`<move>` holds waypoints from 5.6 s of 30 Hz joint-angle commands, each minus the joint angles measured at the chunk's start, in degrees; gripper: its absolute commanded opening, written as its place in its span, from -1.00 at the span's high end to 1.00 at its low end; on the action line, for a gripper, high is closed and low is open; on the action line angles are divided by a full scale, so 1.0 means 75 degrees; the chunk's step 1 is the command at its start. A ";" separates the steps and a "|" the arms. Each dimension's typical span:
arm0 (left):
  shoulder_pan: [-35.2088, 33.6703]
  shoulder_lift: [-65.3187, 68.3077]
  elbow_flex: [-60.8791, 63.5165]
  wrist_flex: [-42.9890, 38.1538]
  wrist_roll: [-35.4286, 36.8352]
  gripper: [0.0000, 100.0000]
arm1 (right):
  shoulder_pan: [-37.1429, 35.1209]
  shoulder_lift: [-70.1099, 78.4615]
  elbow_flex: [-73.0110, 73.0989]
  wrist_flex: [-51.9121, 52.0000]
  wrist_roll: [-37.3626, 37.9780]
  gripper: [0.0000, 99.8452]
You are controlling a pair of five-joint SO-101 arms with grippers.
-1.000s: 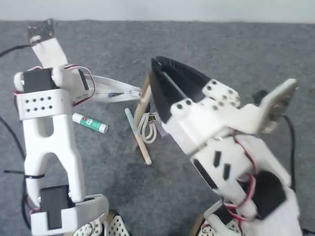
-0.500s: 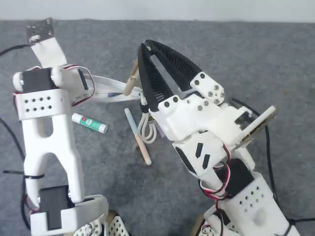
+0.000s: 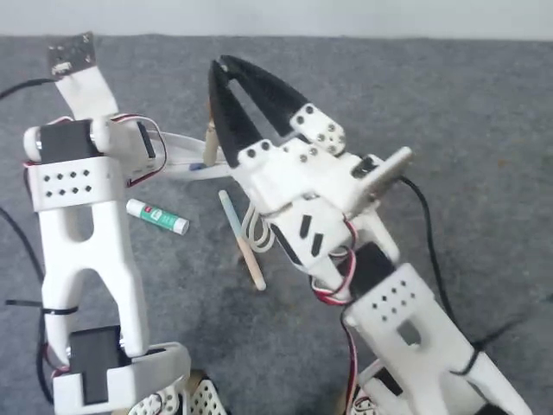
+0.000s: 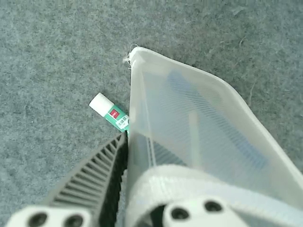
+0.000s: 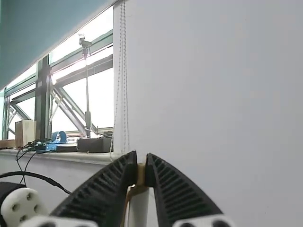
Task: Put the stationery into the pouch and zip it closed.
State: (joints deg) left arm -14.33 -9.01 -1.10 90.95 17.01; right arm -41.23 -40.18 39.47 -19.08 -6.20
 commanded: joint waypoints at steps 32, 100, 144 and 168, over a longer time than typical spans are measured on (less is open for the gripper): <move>0.0035 0.0094 0.0053 -0.0199 0.0070 0.98 | -0.0346 0.0932 0.2251 0.0100 0.0117 0.98; -0.0809 0.0094 -0.0287 -0.0246 -0.0117 0.98 | 0.0768 -0.1530 0.1219 0.7097 -0.0750 0.79; -0.1887 0.0117 -0.0568 -0.0246 0.0164 0.98 | 0.0862 0.6886 -0.3810 0.9090 0.0410 0.79; -0.1864 0.0117 -0.0440 -0.0293 0.0152 0.98 | 0.1213 0.9325 -0.6095 1.0379 0.0445 0.79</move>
State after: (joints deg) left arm -27.78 -7.87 -2.95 90.24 17.45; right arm -33.76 30.07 -3.78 58.37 -3.56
